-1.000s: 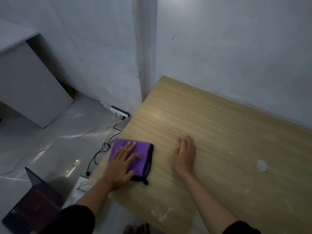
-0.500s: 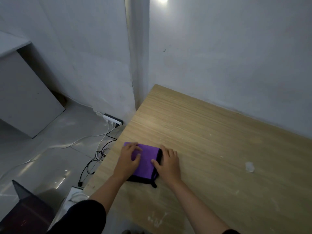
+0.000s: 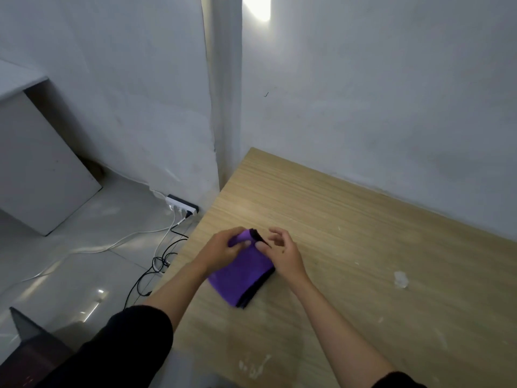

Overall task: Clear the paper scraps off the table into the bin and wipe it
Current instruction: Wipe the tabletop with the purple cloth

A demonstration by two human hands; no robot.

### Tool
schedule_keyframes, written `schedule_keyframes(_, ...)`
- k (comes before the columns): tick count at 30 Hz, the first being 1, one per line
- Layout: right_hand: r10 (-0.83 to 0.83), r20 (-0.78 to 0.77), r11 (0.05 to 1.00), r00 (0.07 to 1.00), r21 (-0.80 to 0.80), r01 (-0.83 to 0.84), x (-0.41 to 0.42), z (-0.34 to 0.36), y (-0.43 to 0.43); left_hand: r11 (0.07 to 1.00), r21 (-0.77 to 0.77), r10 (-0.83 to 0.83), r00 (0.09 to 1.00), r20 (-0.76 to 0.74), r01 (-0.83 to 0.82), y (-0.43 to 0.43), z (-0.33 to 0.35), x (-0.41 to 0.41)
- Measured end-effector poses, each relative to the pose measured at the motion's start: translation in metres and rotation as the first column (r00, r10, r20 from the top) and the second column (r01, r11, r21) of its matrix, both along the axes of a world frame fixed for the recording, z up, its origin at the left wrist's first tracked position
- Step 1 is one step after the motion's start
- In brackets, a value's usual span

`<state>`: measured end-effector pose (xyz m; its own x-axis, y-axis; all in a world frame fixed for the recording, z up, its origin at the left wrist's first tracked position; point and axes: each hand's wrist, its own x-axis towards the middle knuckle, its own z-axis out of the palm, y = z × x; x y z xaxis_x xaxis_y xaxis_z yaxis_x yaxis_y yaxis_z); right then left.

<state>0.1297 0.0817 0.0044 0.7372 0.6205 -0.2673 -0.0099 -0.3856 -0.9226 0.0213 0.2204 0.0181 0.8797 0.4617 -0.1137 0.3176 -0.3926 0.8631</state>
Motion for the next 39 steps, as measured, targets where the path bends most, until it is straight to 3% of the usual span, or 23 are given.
schedule_keyframes(3, -0.078, -0.249, 0.996, 0.965, 0.028, 0.088, 0.008, -0.005, -0.009, 0.988, -0.123, 0.110, 0.987, 0.113, -0.096, 0.001, 0.013, 0.008)
schedule_keyframes(9, -0.109, -0.476, 0.978, 0.872, 0.105, 0.180, 0.016, -0.016, -0.005, 0.966, -0.250, 0.105, 0.983, 0.150, -0.065, 0.009, 0.031, 0.033)
schedule_keyframes(14, -0.088, -0.480, 0.966, 0.873, 0.174, 0.193, 0.048, -0.008, 0.018, 0.957, -0.286, 0.079, 0.994, 0.069, -0.056, 0.025, 0.039, 0.076)
schedule_keyframes(19, -0.240, -0.383, 0.942, 0.892, 0.129, 0.309, 0.104, 0.003, 0.046, 0.939, -0.303, 0.165, 0.986, -0.009, -0.160, 0.060, 0.046, 0.133)
schedule_keyframes(22, -0.376, -0.247, 0.919, 0.893, 0.028, 0.394, 0.142, 0.001, 0.072, 0.900, -0.348, 0.249, 0.965, -0.085, -0.262, 0.081, 0.045, 0.172)
schedule_keyframes(27, -0.564, -0.062, 0.826, 0.824, -0.036, 0.563, 0.183, -0.006, 0.100, 0.919, -0.210, 0.333, 0.942, -0.045, -0.335, 0.101, 0.016, 0.223)
schedule_keyframes(32, -0.534, -0.022, 0.845, 0.845, 0.014, 0.534, 0.208, -0.019, 0.118, 0.902, 0.000, 0.432, 0.900, 0.052, -0.433, 0.104, -0.014, 0.253)
schedule_keyframes(35, -0.415, 0.228, 0.903, 0.881, -0.016, 0.430, 0.213, -0.034, 0.119, 0.893, 0.125, 0.432, 0.901, 0.035, -0.433, 0.098, -0.030, 0.255)
schedule_keyframes(37, -0.272, 0.400, 0.940, 0.875, -0.083, 0.330, 0.208, -0.046, 0.120, 0.873, 0.356, 0.374, 0.926, -0.047, -0.334, 0.094, -0.044, 0.251)
schedule_keyframes(39, -0.180, 0.482, 0.953, 0.857, -0.132, 0.274, 0.200, -0.057, 0.119, 0.857, 0.473, 0.303, 0.942, -0.143, -0.204, 0.089, -0.054, 0.244)
